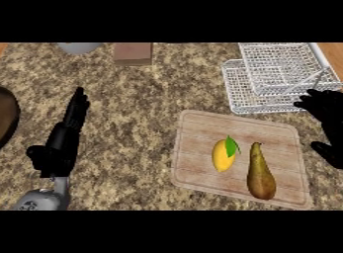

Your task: Pick the pear from the cutting board and place it in the tiered basket

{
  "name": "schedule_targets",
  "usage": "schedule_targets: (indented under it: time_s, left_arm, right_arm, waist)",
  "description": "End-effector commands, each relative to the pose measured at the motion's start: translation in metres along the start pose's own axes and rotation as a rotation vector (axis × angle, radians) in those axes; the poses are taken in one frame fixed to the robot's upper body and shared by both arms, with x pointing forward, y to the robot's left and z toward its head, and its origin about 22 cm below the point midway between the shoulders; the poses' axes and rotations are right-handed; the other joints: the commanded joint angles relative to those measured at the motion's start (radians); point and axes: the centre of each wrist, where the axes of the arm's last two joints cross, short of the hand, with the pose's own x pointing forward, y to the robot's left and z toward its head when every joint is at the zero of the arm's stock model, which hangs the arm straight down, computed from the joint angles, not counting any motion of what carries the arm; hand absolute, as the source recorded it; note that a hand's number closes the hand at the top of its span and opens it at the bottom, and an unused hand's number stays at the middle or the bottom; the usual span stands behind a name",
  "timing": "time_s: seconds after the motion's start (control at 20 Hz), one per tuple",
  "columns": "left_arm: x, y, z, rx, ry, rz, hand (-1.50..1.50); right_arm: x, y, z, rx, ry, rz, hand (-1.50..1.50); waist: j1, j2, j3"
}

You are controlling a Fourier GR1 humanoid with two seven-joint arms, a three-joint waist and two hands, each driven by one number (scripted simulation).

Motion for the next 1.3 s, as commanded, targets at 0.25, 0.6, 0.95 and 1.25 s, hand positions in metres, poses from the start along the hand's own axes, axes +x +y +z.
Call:
schedule_targets:
  time_s: [0.25, 0.6, 0.95, 1.25]
  left_arm:
    - [0.003, -0.027, 0.002, 0.014, 0.0, -0.017, 0.0]
    - [-0.001, -0.015, 0.0, 0.032, 0.0, -0.02, 0.0]
    - [0.006, -0.017, -0.001, 0.016, -0.005, -0.019, 0.0]
    - [0.0, -0.022, -0.014, -0.004, -0.006, -0.007, 0.0]
  right_arm:
    - [0.101, -0.058, 0.059, 0.275, 0.065, 0.24, -1.5]
    - [0.197, 0.001, 0.021, 0.478, 0.22, 0.933, -1.5]
    - [0.205, 0.093, 0.013, 0.564, 0.294, 1.374, -1.5]
    - [0.179, 0.146, 0.031, 0.55, 0.398, 1.44, -1.5]
  waist:
    - [0.002, -0.008, -0.004]
    - [-0.018, -0.017, -0.007]
    - [0.011, -0.012, -0.008]
    - [0.025, -0.003, -0.007]
